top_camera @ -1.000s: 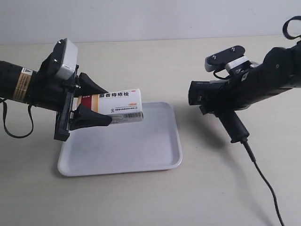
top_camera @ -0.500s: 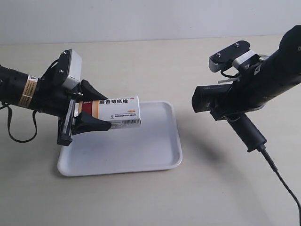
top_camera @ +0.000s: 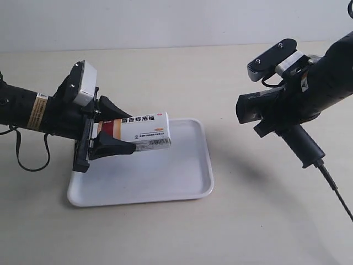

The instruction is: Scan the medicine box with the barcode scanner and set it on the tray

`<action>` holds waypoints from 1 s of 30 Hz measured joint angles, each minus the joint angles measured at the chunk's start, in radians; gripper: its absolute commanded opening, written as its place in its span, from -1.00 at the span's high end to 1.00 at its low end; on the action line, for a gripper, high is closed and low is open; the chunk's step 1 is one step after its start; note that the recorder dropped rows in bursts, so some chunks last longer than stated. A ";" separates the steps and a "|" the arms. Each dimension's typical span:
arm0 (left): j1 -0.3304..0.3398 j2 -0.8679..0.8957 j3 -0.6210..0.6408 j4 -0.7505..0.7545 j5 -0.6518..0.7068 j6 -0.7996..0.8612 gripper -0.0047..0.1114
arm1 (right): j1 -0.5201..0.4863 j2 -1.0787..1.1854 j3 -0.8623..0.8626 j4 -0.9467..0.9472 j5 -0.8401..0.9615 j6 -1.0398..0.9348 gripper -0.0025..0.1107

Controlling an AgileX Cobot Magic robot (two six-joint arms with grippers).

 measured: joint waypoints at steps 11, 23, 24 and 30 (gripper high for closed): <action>0.020 0.000 0.000 -0.027 -0.001 0.000 0.92 | 0.000 -0.090 0.000 -0.046 -0.004 0.042 0.96; 0.023 0.000 0.000 -0.029 -0.045 0.004 0.92 | 0.000 -0.081 0.000 -0.073 0.007 0.042 0.96; 0.023 0.000 0.000 -0.029 -0.048 0.004 0.92 | 0.000 -0.070 0.000 -0.074 0.007 0.042 0.96; 0.023 0.000 0.000 -0.029 -0.026 -0.007 0.92 | 0.000 -0.003 0.000 -0.025 -0.042 0.042 0.96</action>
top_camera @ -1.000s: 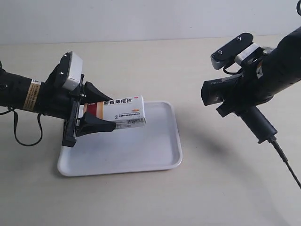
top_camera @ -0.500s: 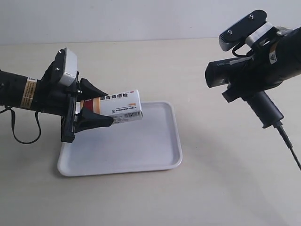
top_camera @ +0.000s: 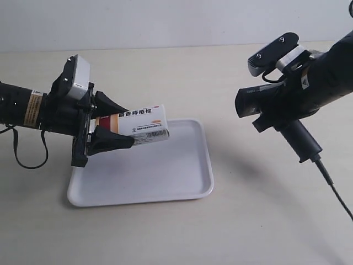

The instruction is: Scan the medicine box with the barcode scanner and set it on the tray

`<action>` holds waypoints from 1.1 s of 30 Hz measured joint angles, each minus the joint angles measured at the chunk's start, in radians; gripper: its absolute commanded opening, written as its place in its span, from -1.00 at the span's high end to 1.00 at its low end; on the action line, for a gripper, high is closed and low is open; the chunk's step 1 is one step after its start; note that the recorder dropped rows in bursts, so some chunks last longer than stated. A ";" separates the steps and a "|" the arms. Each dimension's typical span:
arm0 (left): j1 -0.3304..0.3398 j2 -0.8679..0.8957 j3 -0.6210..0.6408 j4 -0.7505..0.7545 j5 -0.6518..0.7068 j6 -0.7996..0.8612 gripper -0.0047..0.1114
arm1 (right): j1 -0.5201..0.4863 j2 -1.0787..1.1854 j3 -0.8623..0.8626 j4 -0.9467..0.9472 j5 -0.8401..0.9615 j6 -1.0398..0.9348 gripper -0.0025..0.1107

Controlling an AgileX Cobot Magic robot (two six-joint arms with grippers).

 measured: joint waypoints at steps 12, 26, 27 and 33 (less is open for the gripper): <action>-0.041 0.080 0.000 -0.033 0.189 -0.044 0.91 | 0.000 0.203 0.000 0.054 -0.147 0.080 0.96; -0.111 0.030 -0.002 -0.032 0.356 -0.166 -0.89 | 0.000 0.203 -0.004 0.061 -0.185 0.225 -0.71; -0.111 -0.007 -0.002 -0.017 0.358 -0.204 -0.89 | 0.000 0.171 -0.004 0.061 -0.165 0.225 -0.70; -0.111 -0.354 -0.002 0.108 0.312 -0.591 -0.55 | 0.000 -0.301 -0.004 0.098 0.002 0.227 -0.05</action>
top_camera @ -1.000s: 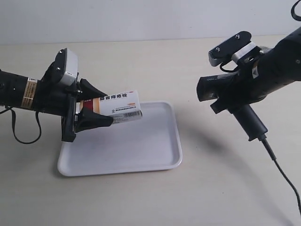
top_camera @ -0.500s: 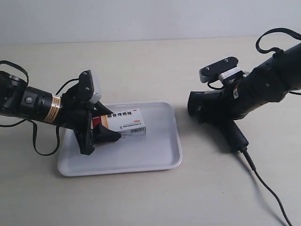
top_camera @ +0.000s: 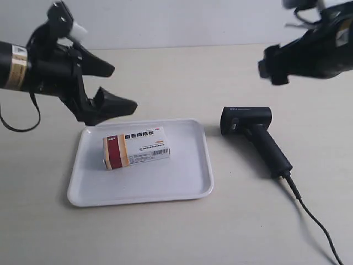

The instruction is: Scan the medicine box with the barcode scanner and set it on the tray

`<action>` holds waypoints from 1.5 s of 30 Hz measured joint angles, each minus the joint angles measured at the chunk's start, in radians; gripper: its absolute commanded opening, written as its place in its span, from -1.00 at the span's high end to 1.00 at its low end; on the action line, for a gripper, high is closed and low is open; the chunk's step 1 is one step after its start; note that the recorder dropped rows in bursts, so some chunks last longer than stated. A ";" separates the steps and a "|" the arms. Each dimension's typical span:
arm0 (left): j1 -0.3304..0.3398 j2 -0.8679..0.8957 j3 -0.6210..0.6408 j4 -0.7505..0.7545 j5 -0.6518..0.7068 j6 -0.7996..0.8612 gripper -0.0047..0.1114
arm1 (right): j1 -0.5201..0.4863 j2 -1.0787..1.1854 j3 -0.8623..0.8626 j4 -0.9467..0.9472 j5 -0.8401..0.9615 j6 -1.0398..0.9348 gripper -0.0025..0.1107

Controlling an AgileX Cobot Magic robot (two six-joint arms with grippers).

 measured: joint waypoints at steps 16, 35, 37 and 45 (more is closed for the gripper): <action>0.000 -0.552 0.332 -0.022 -0.041 -0.239 0.87 | 0.000 -0.820 0.485 0.080 -0.249 -0.032 0.95; 0.000 -1.353 0.791 -0.226 0.351 -0.164 0.87 | 0.000 -0.999 0.533 0.080 -0.010 -0.034 0.95; 0.000 -1.380 0.790 -0.200 0.381 -0.137 0.87 | 0.000 -0.999 0.533 0.080 -0.010 -0.034 0.95; 0.002 -1.496 0.830 -0.610 0.752 0.158 0.87 | 0.000 -0.999 0.533 0.080 -0.010 -0.034 0.95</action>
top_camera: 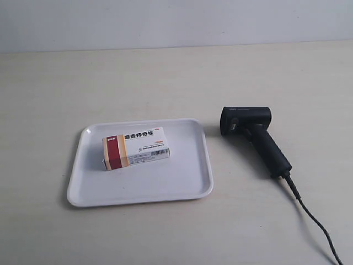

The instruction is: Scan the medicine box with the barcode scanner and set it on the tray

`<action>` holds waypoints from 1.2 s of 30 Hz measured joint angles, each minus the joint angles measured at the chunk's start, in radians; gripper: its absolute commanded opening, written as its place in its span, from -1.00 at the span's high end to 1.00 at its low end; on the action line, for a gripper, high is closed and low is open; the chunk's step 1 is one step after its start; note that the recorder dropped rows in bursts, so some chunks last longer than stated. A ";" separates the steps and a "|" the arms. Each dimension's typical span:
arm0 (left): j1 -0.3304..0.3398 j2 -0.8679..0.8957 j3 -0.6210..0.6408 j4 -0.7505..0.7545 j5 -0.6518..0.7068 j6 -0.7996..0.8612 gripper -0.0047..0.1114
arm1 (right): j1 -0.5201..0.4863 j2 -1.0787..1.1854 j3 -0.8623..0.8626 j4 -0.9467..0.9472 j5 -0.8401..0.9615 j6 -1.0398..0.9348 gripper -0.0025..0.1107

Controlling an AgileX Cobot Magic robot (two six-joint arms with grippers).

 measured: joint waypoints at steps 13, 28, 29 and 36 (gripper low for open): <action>0.122 -0.115 0.053 -0.826 0.035 0.808 0.87 | 0.000 -0.002 0.000 0.010 0.004 -0.002 0.95; 0.212 -0.115 0.053 -1.022 0.142 0.987 0.87 | 0.000 -0.002 0.000 0.010 0.004 -0.002 0.95; 0.212 -0.115 0.053 -1.022 0.151 0.987 0.87 | 0.000 -0.002 0.000 0.010 0.004 -0.002 0.95; 0.212 -0.115 0.053 -1.022 0.182 0.989 0.87 | 0.000 -0.002 0.000 0.010 0.004 -0.002 0.95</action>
